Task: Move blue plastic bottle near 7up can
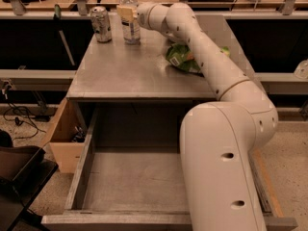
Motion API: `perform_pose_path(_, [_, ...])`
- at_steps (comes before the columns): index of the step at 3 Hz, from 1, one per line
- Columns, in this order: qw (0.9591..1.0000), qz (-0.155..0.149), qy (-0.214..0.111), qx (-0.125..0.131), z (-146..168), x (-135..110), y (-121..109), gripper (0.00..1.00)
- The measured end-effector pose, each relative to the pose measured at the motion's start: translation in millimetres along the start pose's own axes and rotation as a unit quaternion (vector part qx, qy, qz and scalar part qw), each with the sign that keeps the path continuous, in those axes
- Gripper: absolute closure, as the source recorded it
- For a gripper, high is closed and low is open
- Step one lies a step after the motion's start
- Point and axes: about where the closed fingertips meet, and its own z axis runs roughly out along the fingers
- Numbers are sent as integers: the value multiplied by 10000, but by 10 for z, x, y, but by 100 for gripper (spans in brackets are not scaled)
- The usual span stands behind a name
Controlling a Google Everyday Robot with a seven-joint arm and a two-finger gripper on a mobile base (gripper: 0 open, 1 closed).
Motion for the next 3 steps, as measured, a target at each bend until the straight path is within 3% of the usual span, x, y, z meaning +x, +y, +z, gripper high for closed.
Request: perform_pose_path(3, [10000,0,0,-1,1,-19,3,1])
